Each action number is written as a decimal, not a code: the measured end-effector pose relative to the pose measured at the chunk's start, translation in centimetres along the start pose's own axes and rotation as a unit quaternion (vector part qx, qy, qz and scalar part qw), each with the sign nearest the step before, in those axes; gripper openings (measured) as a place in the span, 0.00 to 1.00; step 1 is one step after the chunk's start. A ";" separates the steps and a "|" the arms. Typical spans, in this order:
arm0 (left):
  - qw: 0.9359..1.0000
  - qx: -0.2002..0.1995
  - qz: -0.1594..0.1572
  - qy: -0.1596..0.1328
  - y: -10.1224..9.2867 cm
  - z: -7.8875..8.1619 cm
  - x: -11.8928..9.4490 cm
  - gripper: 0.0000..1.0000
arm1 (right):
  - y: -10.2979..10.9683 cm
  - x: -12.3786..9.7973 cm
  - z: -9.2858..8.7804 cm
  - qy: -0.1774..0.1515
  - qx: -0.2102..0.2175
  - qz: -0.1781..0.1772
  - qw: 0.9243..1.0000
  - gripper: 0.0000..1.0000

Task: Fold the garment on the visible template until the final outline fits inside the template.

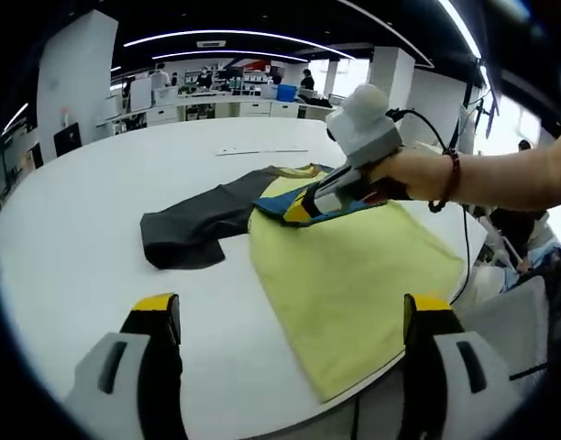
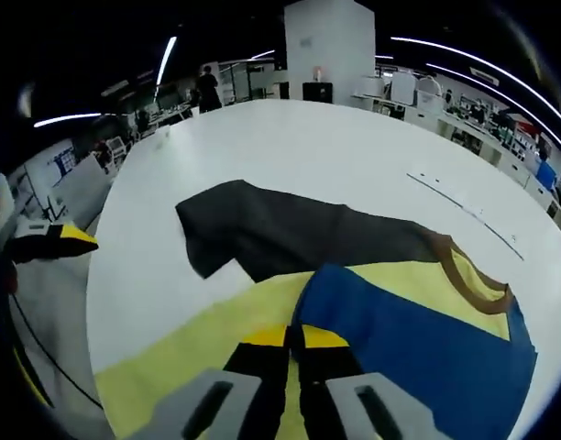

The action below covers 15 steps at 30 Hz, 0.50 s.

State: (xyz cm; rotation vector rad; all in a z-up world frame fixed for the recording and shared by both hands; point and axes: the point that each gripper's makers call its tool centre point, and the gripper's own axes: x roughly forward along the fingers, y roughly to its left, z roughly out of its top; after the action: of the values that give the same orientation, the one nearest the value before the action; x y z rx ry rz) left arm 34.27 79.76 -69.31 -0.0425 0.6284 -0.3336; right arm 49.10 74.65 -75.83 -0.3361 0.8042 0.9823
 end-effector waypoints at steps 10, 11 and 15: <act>1.000 0.000 0.004 0.002 0.2 -0.1 -0.2 0.99 | 0.7 0.7 -1.0 -0.004 0.033 0.033 0.999 0.00; 1.000 0.000 0.004 0.002 0.2 -0.1 -0.2 0.99 | 0.8 0.8 -0.9 -0.004 0.030 0.038 0.999 0.01; 1.000 0.001 0.004 0.004 0.1 -0.1 -0.1 0.99 | 1.2 0.5 -0.7 -0.009 0.042 0.060 0.997 0.10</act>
State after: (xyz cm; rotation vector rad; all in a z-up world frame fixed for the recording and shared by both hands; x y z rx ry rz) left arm 34.14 79.90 -69.33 -0.0370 0.6360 -0.3269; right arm 47.96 75.19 -76.58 -0.2080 0.8547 1.0596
